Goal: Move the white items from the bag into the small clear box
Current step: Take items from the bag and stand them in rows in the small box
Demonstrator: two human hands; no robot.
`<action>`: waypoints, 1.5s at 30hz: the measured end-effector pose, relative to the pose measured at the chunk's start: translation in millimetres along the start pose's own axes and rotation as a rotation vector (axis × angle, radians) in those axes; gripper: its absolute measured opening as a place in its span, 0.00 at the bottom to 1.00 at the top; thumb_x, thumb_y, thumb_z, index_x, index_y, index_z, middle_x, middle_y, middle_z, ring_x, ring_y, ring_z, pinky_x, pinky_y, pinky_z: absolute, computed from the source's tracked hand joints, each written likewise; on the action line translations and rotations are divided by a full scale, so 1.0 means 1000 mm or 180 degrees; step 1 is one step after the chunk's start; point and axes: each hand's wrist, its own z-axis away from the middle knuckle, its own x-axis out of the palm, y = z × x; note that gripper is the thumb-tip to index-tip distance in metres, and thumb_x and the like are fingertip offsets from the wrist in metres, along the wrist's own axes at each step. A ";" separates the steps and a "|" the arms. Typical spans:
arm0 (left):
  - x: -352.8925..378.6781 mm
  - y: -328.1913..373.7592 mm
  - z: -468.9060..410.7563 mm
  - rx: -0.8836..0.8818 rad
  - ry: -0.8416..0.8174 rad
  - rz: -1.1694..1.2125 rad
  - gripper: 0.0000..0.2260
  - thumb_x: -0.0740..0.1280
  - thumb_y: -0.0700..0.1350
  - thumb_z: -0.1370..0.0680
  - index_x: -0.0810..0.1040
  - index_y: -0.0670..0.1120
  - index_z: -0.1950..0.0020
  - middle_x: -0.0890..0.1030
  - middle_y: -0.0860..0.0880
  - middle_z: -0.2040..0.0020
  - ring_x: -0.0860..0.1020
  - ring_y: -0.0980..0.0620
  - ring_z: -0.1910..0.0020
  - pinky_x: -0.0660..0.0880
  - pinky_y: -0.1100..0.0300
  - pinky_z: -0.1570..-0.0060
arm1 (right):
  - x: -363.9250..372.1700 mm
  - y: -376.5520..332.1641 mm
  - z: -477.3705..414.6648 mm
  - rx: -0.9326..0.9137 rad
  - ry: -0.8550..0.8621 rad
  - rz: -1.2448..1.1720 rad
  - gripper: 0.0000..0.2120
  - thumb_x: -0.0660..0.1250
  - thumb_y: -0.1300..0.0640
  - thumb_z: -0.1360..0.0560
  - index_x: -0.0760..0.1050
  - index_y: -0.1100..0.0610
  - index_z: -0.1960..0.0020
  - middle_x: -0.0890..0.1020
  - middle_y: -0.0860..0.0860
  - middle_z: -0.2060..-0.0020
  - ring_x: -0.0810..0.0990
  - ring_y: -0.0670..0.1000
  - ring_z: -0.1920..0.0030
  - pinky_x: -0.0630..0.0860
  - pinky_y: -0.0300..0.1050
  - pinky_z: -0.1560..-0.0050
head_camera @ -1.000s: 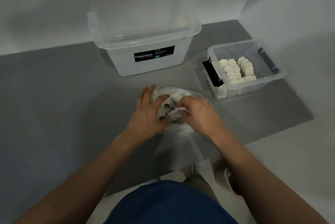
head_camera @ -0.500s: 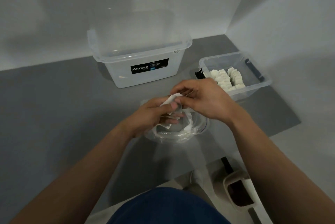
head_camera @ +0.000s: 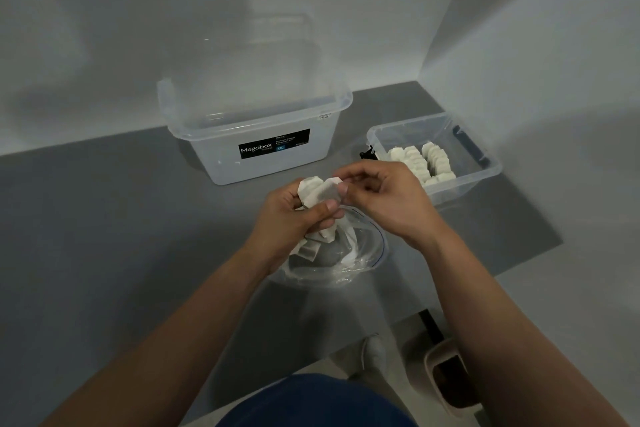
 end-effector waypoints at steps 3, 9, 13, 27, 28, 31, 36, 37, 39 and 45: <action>0.005 0.000 -0.003 0.0005 -0.0030 -0.0126 0.13 0.74 0.36 0.24 0.80 0.39 0.40 0.85 0.38 0.49 0.86 0.43 0.50 0.81 0.61 0.55 | -0.011 -0.002 0.001 -0.0223 0.0113 0.0463 0.07 0.73 0.59 0.24 0.86 0.51 0.47 0.86 0.44 0.55 0.85 0.43 0.52 0.81 0.47 0.44; 0.020 0.003 -0.016 -0.0039 -0.0478 -0.0723 0.11 0.74 0.39 0.23 0.82 0.42 0.42 0.87 0.41 0.51 0.86 0.43 0.48 0.82 0.50 0.47 | -0.038 -0.021 -0.002 -0.1199 -0.0248 0.1791 0.09 0.72 0.58 0.24 0.86 0.51 0.45 0.84 0.43 0.53 0.78 0.39 0.54 0.69 0.25 0.50; 0.044 0.006 -0.025 -0.0043 -0.0491 -0.0462 0.12 0.72 0.33 0.23 0.81 0.38 0.40 0.86 0.38 0.49 0.85 0.40 0.47 0.82 0.53 0.45 | -0.070 -0.025 -0.007 -0.1089 -0.0323 0.2015 0.10 0.71 0.54 0.22 0.85 0.52 0.43 0.84 0.46 0.51 0.81 0.43 0.53 0.71 0.31 0.51; 0.096 0.010 -0.066 0.0094 0.0111 -0.0934 0.15 0.74 0.38 0.24 0.81 0.50 0.39 0.87 0.51 0.48 0.85 0.52 0.47 0.81 0.55 0.44 | -0.194 0.023 -0.058 -0.0619 0.0742 0.1945 0.06 0.70 0.54 0.21 0.85 0.51 0.48 0.86 0.45 0.54 0.83 0.46 0.56 0.80 0.47 0.50; 0.097 0.007 -0.068 0.0117 0.0202 -0.1058 0.16 0.74 0.39 0.24 0.81 0.51 0.39 0.87 0.52 0.48 0.85 0.53 0.47 0.81 0.55 0.44 | -0.200 0.033 -0.068 -0.0553 0.0821 0.1966 0.06 0.70 0.53 0.21 0.85 0.51 0.48 0.86 0.46 0.54 0.83 0.48 0.57 0.80 0.49 0.50; 0.101 0.003 -0.076 0.0270 0.0656 -0.1511 0.15 0.76 0.41 0.25 0.82 0.53 0.40 0.86 0.57 0.50 0.84 0.58 0.50 0.81 0.60 0.49 | -0.207 0.065 -0.097 -0.0300 0.0693 0.2097 0.06 0.68 0.52 0.20 0.84 0.49 0.48 0.85 0.46 0.53 0.83 0.50 0.56 0.81 0.50 0.50; 0.108 -0.001 -0.090 0.0244 0.1032 -0.1320 0.14 0.76 0.39 0.25 0.82 0.50 0.41 0.86 0.50 0.50 0.86 0.49 0.51 0.83 0.52 0.49 | -0.196 0.114 -0.135 0.0081 -0.0386 0.2587 0.08 0.66 0.55 0.20 0.84 0.51 0.47 0.86 0.51 0.49 0.83 0.55 0.48 0.79 0.49 0.47; 0.109 -0.001 -0.092 0.0246 0.1079 -0.1308 0.14 0.76 0.39 0.25 0.83 0.50 0.41 0.86 0.50 0.50 0.86 0.50 0.52 0.84 0.53 0.49 | -0.193 0.123 -0.142 0.0145 -0.0641 0.2702 0.09 0.65 0.56 0.20 0.84 0.51 0.47 0.86 0.51 0.49 0.83 0.54 0.48 0.80 0.49 0.47; 0.112 -0.003 -0.093 0.0256 0.1108 -0.1307 0.12 0.75 0.38 0.25 0.84 0.52 0.44 0.87 0.51 0.53 0.86 0.53 0.54 0.83 0.57 0.50 | -0.186 0.137 -0.151 0.0232 -0.0916 0.2902 0.10 0.63 0.57 0.20 0.84 0.51 0.47 0.86 0.52 0.48 0.83 0.53 0.50 0.80 0.48 0.47; 0.116 -0.007 -0.094 0.0196 0.1071 -0.1209 0.12 0.75 0.38 0.25 0.84 0.51 0.45 0.87 0.49 0.52 0.86 0.51 0.51 0.83 0.54 0.48 | -0.168 0.159 -0.168 0.0364 -0.0765 0.3226 0.08 0.65 0.58 0.20 0.82 0.51 0.48 0.85 0.52 0.54 0.82 0.54 0.57 0.79 0.46 0.54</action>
